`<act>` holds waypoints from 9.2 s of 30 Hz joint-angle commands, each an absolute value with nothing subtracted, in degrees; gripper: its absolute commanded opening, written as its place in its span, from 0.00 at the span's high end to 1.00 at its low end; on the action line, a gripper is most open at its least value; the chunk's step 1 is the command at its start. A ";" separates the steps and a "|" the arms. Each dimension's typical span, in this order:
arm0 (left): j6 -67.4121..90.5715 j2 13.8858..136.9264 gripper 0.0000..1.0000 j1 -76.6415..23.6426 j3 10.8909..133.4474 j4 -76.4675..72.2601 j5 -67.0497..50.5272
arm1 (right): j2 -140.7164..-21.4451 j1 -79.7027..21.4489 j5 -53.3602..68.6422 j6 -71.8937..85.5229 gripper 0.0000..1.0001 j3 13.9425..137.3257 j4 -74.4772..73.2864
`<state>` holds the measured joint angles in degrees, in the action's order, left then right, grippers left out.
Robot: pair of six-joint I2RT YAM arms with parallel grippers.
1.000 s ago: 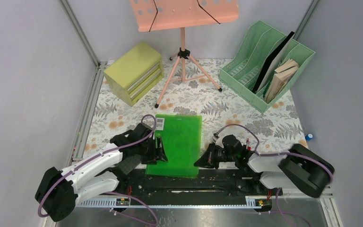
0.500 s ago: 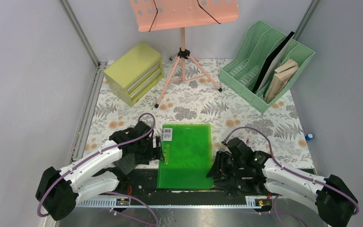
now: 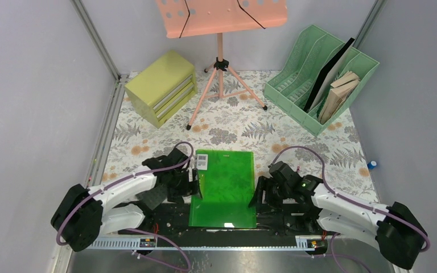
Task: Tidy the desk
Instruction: Pick up the folder from the center of the board, then place the folder in the storage box.
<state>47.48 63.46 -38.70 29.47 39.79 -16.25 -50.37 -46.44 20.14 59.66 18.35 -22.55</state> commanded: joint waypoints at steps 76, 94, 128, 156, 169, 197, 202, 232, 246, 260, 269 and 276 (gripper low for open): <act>31.48 41.52 1.00 -39.66 55.62 50.22 -31.43 | -53.99 -17.93 42.05 39.60 0.06 41.59 -20.01; 27.63 39.74 1.00 -39.70 54.31 47.42 -45.75 | -58.75 -15.73 47.95 27.74 0.04 50.25 -21.05; 23.54 39.62 1.00 -39.70 49.91 45.79 -38.44 | -47.18 -15.49 64.01 31.22 0.15 45.39 -11.64; 25.35 39.31 0.37 -39.55 48.34 40.45 -34.40 | -46.53 -15.03 70.31 39.54 1.00 40.27 -3.08; 27.08 31.59 0.01 -39.61 52.21 37.95 -18.53 | -44.60 -15.03 67.34 39.59 1.00 39.00 -3.07; 23.95 26.35 0.01 -39.62 46.60 44.72 13.77 | -49.75 -15.03 36.56 24.95 1.00 58.74 -38.67; 28.54 22.83 0.01 -39.65 41.84 44.87 21.97 | -51.85 -15.03 27.91 24.13 1.00 65.78 -45.00; 31.01 25.26 0.01 -39.60 40.88 46.93 27.16 | -54.20 -15.05 -18.11 21.88 1.00 97.98 -56.74; 31.24 25.96 0.01 -39.67 40.61 46.67 27.08 | -56.80 -15.03 -22.29 16.84 1.00 109.57 -54.15; 31.03 26.47 0.01 -39.58 40.54 46.33 26.78 | -55.47 -15.03 -43.20 10.21 1.00 112.91 -53.49; 31.22 26.64 0.01 -39.56 40.36 46.34 27.13 | -59.34 -15.05 -41.77 8.92 1.00 114.18 -54.14; 31.39 27.46 0.01 -39.58 40.25 46.45 27.16 | -62.82 -15.03 -39.69 10.83 1.00 115.84 -54.84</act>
<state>30.74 26.59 -39.72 40.66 48.40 26.61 -60.99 -14.70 -39.55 9.93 113.51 -58.06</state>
